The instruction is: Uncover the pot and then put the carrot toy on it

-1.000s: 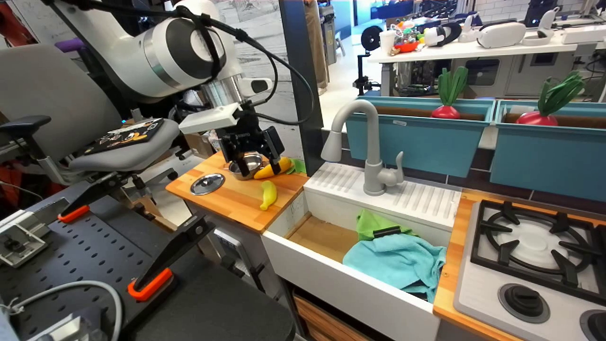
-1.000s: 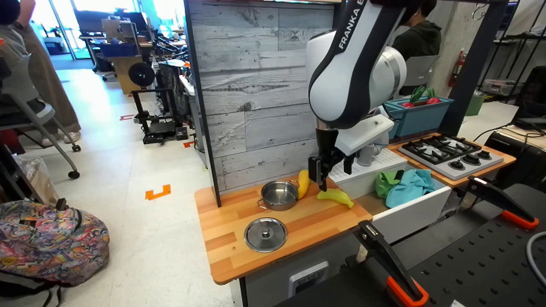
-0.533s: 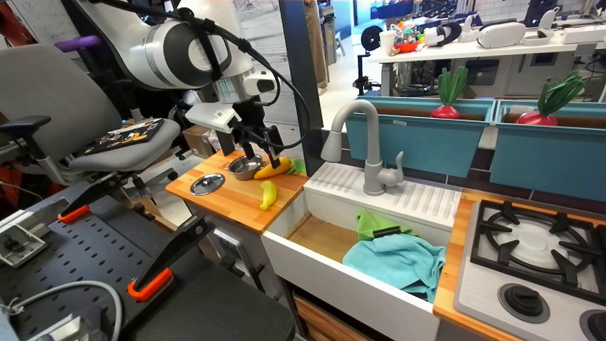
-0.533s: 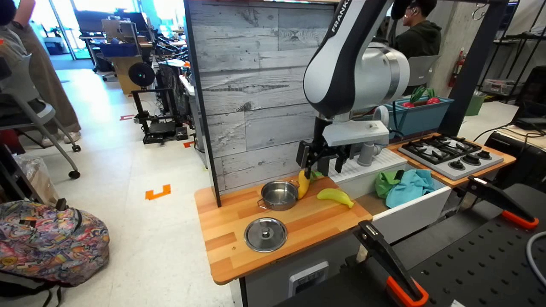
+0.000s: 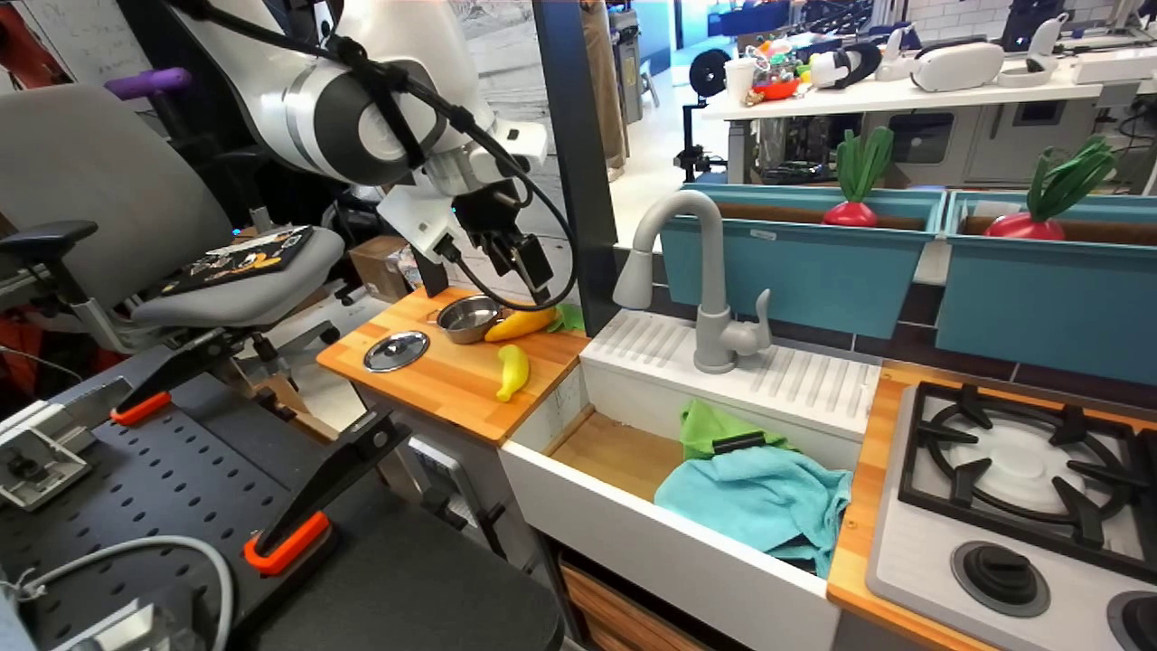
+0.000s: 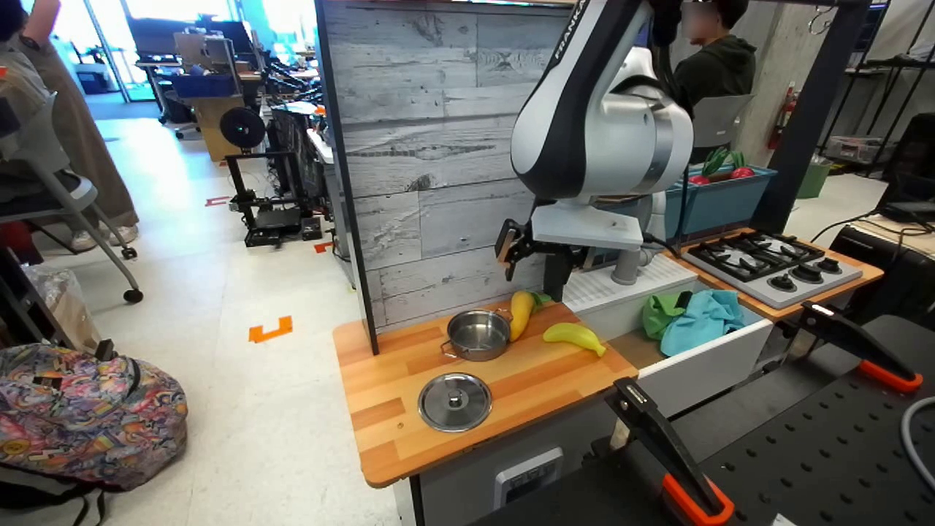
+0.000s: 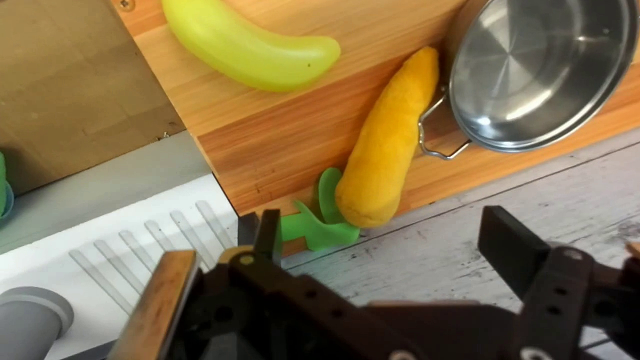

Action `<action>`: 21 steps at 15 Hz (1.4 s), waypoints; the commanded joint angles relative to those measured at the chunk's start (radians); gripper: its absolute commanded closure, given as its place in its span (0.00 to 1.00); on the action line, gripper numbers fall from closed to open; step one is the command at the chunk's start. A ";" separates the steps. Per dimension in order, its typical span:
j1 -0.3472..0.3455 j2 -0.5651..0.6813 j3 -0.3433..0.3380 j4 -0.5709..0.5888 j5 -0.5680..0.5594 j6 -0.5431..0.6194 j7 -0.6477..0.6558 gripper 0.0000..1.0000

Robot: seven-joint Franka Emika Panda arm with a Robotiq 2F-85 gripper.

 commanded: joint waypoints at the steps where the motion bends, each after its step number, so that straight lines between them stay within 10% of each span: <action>1: 0.015 0.057 -0.020 0.052 0.035 0.031 0.028 0.00; 12: 0.049 0.145 -0.057 0.138 0.017 -0.026 0.040 0.02; 13: 0.054 0.149 -0.059 0.143 0.015 -0.031 0.039 0.26; 21: 0.085 0.159 -0.090 0.163 0.009 -0.039 0.038 0.91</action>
